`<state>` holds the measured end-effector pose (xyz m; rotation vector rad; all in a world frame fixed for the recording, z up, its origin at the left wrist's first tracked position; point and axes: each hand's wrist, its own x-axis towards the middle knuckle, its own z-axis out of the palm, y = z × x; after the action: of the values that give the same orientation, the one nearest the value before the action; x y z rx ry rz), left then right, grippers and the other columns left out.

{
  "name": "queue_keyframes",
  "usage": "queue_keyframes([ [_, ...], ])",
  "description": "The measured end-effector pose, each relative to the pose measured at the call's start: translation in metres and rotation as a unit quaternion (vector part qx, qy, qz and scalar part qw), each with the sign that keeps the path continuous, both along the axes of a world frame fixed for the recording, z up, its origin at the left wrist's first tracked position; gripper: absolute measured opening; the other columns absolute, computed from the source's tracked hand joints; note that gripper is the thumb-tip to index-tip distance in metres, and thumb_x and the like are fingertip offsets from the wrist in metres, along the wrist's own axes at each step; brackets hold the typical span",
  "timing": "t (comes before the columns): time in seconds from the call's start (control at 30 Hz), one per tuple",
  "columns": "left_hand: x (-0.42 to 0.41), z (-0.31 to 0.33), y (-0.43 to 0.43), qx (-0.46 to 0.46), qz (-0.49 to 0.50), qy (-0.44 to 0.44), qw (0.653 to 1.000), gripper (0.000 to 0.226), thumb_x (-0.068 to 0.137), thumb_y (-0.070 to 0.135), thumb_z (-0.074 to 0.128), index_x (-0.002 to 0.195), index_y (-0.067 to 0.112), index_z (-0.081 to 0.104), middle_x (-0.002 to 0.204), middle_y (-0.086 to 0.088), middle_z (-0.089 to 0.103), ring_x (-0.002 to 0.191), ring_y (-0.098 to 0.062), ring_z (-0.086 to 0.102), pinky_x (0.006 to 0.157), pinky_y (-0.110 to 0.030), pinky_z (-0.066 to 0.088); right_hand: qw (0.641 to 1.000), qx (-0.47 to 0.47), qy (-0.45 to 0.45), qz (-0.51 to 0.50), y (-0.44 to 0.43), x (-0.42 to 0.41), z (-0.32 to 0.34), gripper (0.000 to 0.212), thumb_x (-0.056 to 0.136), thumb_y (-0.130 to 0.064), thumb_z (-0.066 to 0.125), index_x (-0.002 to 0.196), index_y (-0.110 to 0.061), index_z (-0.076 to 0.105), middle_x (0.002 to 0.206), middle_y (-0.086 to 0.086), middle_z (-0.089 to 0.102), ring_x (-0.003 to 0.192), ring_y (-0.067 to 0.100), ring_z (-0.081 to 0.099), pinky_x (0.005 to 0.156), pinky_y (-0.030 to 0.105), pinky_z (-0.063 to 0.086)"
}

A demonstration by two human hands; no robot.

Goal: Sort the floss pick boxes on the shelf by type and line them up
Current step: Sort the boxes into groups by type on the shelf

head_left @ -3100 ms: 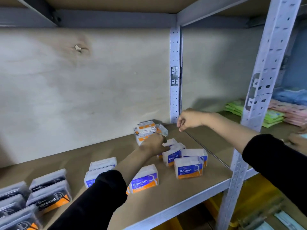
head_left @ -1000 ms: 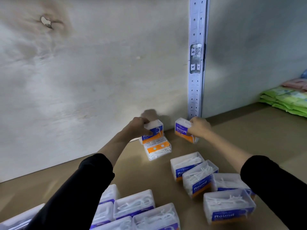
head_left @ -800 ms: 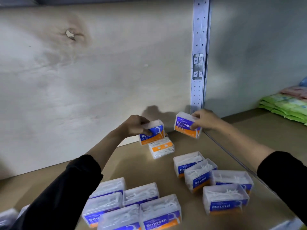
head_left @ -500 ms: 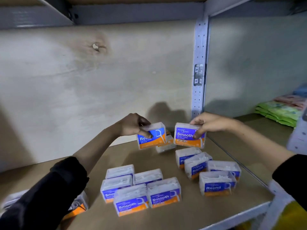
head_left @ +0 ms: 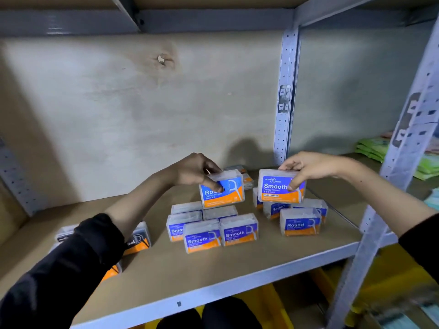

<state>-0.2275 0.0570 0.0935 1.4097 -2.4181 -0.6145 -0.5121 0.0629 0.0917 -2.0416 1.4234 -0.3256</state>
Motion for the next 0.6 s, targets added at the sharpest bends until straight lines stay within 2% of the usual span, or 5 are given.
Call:
queue_keyframes([
  [0.23,0.002,0.007,0.022,-0.014,0.006,0.002,1.0,0.025,0.07,0.026,0.078,0.093,0.018,0.072,0.08,0.004,0.069,0.056,0.016,0.058,0.051,0.0,0.039,1.0,-0.016,0.007,0.002,0.016,0.003,0.006,0.026,0.073,0.001,0.072,0.087,-0.018,0.06,0.095,0.008,0.066,0.082,0.017,0.062,0.077,0.022,0.048],
  [0.3,0.003,0.009,0.027,-0.014,0.007,0.001,1.0,0.034,0.063,0.033,0.075,0.093,0.019,0.072,0.083,0.004,0.069,0.057,0.017,0.058,0.052,0.0,0.039,1.0,-0.022,0.011,0.002,0.018,0.005,0.009,0.027,0.072,0.0,0.072,0.085,-0.02,0.061,0.096,0.009,0.067,0.084,0.019,0.062,0.08,0.024,0.049],
  [0.43,0.005,0.014,0.034,-0.014,0.009,-0.007,1.0,0.047,0.059,0.037,0.071,0.1,0.013,0.072,0.086,0.004,0.068,0.056,0.02,0.057,0.053,0.002,0.04,0.999,-0.031,0.011,0.002,0.021,0.008,0.013,0.027,0.072,0.0,0.073,0.083,-0.022,0.061,0.093,0.007,0.067,0.078,0.013,0.063,0.07,0.014,0.051],
  [0.5,0.006,0.014,0.035,-0.021,0.011,-0.019,1.0,0.037,0.068,0.028,0.078,0.102,0.013,0.071,0.088,0.003,0.068,0.056,0.02,0.057,0.053,0.001,0.04,0.999,-0.03,0.011,0.003,0.023,0.01,0.015,0.028,0.071,-0.001,0.074,0.082,-0.022,0.061,0.09,0.005,0.067,0.076,0.01,0.063,0.064,0.009,0.05],
  [0.6,0.006,0.015,0.037,-0.035,0.017,-0.031,0.999,0.029,0.077,0.022,0.074,0.104,0.011,0.071,0.089,0.003,0.067,0.062,0.01,0.06,0.053,0.002,0.039,0.999,-0.028,0.018,0.007,0.025,0.013,0.016,0.031,0.066,-0.007,0.08,0.082,-0.024,0.061,0.089,0.002,0.068,0.074,0.006,0.064,0.066,0.01,0.051],
])
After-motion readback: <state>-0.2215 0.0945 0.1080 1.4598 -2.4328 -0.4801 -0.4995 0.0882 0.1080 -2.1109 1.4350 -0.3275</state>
